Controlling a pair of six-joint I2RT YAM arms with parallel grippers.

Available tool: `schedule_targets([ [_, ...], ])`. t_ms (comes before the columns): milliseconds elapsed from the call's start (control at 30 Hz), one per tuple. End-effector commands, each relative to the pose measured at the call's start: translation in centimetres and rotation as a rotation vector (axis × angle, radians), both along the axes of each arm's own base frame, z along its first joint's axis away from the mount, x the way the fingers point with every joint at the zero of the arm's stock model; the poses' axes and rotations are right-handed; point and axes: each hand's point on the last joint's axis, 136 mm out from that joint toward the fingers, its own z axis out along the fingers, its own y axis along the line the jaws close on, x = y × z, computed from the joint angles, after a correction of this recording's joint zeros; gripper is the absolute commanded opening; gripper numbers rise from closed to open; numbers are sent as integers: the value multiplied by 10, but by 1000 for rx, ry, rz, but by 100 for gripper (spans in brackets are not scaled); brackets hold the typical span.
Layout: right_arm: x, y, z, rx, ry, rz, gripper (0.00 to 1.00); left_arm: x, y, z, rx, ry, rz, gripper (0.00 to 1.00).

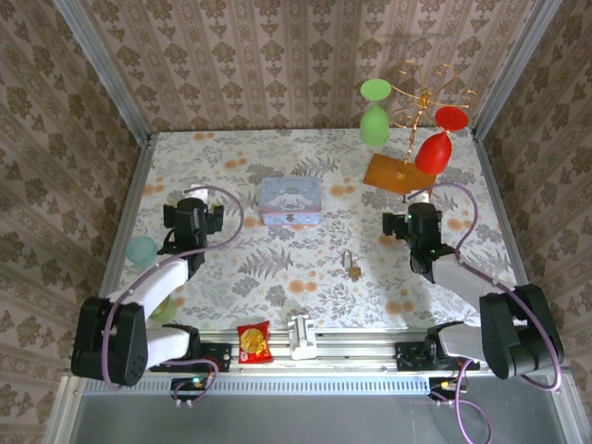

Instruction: Unlock the padlock with the key

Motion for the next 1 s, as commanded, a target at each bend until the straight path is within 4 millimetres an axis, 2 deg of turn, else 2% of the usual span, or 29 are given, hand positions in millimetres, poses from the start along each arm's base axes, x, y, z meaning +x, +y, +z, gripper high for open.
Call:
schedule_targets([
  [0, 23, -4, 28, 43, -218, 52, 100, 14, 22, -1, 45, -75, 26, 100],
  [33, 26, -7, 25, 48, -228, 51, 100, 16, 25, -7, -30, -78, 19, 100],
  [133, 32, -13, 5, 79, -204, 35, 100, 19, 35, -9, -192, -216, 14, 100],
  [200, 33, -15, -4, 82, -222, 25, 100, 25, 34, -23, -206, -202, -11, 100],
  [267, 31, -16, -6, 82, -197, 23, 100, 31, 24, -34, -202, -178, -68, 100],
  [333, 37, -16, -7, 77, -179, 17, 100, 31, 22, -37, -198, -165, -64, 100],
  [967, 37, -10, -7, 75, -172, 49, 100, 34, 17, -37, -186, -155, -96, 100],
])
